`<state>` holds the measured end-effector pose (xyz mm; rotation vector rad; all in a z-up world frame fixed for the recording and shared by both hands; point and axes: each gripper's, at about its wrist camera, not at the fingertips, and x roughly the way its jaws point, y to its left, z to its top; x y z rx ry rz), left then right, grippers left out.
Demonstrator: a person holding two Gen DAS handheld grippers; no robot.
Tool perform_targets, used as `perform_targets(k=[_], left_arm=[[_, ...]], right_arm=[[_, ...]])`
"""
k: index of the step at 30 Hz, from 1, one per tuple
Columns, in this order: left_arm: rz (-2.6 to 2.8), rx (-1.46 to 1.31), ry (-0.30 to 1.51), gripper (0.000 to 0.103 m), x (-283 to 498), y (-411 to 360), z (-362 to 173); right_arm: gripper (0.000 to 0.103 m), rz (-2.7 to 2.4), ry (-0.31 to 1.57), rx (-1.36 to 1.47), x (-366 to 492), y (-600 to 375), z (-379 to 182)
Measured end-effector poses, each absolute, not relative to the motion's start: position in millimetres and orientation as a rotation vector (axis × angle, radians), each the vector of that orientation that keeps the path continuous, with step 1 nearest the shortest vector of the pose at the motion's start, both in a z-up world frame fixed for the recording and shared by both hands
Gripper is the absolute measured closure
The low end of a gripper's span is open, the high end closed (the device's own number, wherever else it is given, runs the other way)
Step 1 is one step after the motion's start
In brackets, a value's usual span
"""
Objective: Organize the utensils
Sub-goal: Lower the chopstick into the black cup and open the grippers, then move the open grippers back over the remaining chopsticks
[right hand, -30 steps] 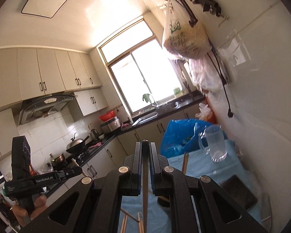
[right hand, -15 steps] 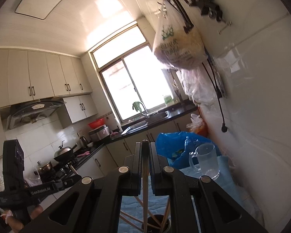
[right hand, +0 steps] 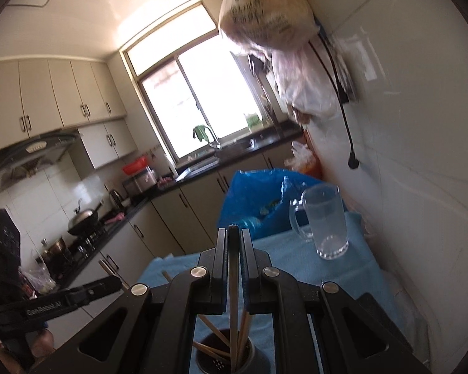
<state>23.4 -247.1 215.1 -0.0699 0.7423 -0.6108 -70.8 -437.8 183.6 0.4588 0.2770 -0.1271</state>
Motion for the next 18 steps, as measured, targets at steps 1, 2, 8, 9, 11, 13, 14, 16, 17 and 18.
perform_targets(k=[1,2,8,9,11,13,14,16,17,18], left_arm=[[-0.610,-0.069,0.747,0.098,24.0,-247.2,213.4],[-0.610,-0.067,0.752,0.098,24.5,-247.6,211.7],[-0.603,-0.076,0.748,0.097,23.3,-243.0,214.2],[-0.605,-0.082,0.750,0.097,22.5,-241.0,215.2],[-0.608,-0.093,0.742,0.097,17.4,-234.9,220.5],[-0.609,-0.104,0.727,0.097,9.9,-226.8,226.6],[-0.610,-0.109,0.717,0.095,5.7,-222.5,229.7],[-0.607,-0.117,0.694,0.087,-7.7,-207.6,235.4],[-0.600,-0.119,0.689,0.084,-13.3,-200.6,236.4],[-0.593,-0.125,0.686,0.083,-18.6,-192.0,235.9]], right_arm=[[0.095,-0.129,0.289,0.460,-67.9,-438.3,179.9],[0.095,-0.130,0.294,0.463,-66.2,-438.8,178.4],[0.090,-0.136,0.302,0.470,-65.8,-442.3,174.7],[0.090,-0.137,0.297,0.473,-69.2,-442.3,176.4],[0.090,-0.141,0.282,0.478,-77.3,-442.8,181.2],[0.090,-0.136,0.264,0.486,-87.7,-442.3,185.9],[0.089,-0.136,0.253,0.493,-96.2,-441.6,188.8],[0.089,-0.122,0.241,0.508,-110.1,-438.8,190.3],[0.089,-0.108,0.235,0.513,-117.9,-435.4,189.8],[0.089,-0.091,0.243,0.515,-126.3,-430.2,187.5]])
